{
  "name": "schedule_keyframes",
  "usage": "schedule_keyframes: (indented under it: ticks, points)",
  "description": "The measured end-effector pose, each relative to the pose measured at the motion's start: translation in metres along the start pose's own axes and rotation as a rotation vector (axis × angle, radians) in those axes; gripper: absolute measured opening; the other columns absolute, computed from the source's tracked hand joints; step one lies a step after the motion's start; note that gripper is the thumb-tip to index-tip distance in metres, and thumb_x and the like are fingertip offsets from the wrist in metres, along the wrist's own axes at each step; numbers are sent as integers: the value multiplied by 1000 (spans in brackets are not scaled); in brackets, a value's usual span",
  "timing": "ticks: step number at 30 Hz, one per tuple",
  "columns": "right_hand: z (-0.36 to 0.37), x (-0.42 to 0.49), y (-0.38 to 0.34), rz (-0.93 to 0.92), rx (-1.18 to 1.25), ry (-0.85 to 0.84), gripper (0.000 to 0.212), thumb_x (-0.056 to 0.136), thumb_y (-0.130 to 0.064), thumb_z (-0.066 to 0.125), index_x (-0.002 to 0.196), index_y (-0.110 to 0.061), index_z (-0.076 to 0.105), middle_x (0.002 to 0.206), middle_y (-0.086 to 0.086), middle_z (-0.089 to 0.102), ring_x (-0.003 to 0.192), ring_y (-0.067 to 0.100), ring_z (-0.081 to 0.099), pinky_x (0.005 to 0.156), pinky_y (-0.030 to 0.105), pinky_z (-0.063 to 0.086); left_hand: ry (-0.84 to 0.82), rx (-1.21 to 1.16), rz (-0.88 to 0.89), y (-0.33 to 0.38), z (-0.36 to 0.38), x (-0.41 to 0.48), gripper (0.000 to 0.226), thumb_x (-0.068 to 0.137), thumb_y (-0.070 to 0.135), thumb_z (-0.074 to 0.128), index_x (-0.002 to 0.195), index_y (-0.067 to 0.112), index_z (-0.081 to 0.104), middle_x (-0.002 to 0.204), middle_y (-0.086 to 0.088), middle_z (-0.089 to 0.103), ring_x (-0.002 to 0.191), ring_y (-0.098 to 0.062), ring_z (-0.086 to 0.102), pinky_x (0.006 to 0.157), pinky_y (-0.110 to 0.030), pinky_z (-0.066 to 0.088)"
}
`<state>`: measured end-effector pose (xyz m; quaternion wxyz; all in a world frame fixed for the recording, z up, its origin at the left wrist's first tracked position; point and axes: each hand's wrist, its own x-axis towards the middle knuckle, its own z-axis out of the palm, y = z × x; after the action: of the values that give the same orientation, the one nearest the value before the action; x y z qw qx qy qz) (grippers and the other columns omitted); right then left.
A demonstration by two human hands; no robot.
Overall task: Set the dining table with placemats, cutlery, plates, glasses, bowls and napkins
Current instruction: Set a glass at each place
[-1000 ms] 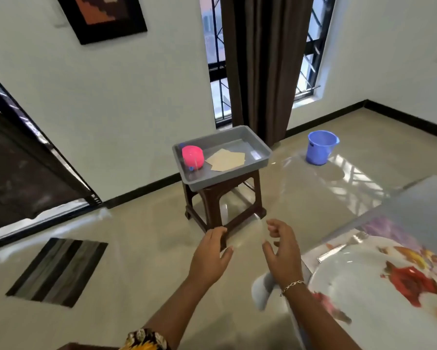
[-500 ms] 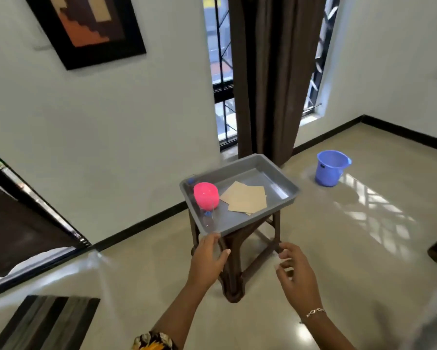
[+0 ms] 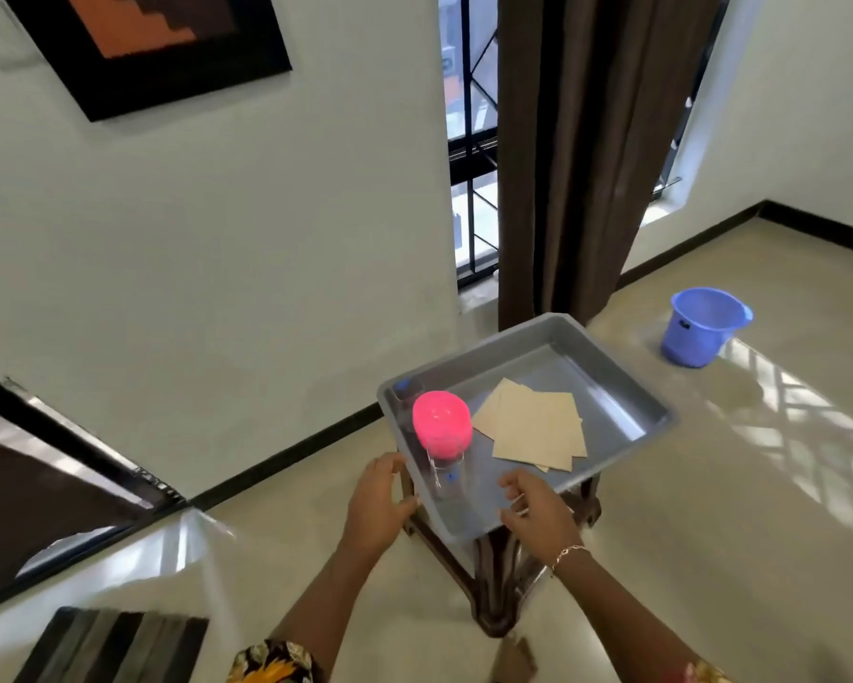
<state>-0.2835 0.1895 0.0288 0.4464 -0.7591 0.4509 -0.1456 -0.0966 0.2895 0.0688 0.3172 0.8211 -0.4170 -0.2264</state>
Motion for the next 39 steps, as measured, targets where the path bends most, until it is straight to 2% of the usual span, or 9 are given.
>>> schedule_keyframes:
  ticks: [6,10,18,22,27,32,35,37,39]
  points:
    - [19,76,23,128,-92,-215,53,78,-14,66,126,-15,43,108,0,43,100,16,47,88,25,40,-91,81,-83,-12,1,73,50,78,7,72,122,4,50,120,-9,52,109,-22,51,85,-24,38]
    - [35,108,39,165,-178,-319,66,74,-16,68,132,-20,37,131,7,42,120,23,46,98,29,41,-124,134,-138,-29,6,118,61,77,10,74,130,3,44,127,-14,50,115,-25,51,94,-30,40]
    - [61,144,51,189,-183,-394,84,69,-11,71,140,-24,28,134,11,39,124,30,43,100,37,40,-91,144,-187,-60,10,191,78,71,20,81,134,-1,38,131,-18,45,114,-32,51,92,-39,44]
    - [73,156,53,227,-120,-377,87,66,-12,76,139,-25,30,133,9,39,121,30,45,100,38,41,-125,155,-187,-74,12,219,90,69,20,82,141,1,31,139,-17,39,122,-28,47,97,-36,42]
    - [91,160,61,212,-11,-298,87,59,-20,82,122,-45,27,131,2,42,122,22,45,103,35,40,-231,184,-178,-90,18,236,99,67,26,84,144,4,26,145,-15,34,129,-28,41,103,-43,40]
    - [105,161,49,214,-13,-190,77,60,-23,83,123,-29,39,128,-3,46,118,18,47,96,29,43,-259,210,-107,-105,21,256,96,66,30,84,142,9,30,142,-10,39,130,-25,40,103,-35,40]
    - [105,156,43,201,-49,-206,75,65,-30,80,126,-31,35,127,-5,50,117,16,48,91,24,42,-285,234,-66,-107,30,266,94,67,33,83,142,10,31,142,-8,38,131,-24,37,101,-33,37]
    - [106,153,41,148,-110,-213,72,68,-35,76,125,-38,33,131,-5,48,120,17,47,94,25,41,-279,228,-44,-104,38,271,92,67,33,82,141,10,33,140,-9,40,129,-25,38,101,-35,37]
    - [109,152,41,109,-198,-223,70,69,-39,74,129,-33,38,134,-3,44,121,17,44,98,26,40,-240,202,-68,-101,45,274,87,68,30,82,139,9,36,137,-9,43,125,-26,40,99,-37,40]
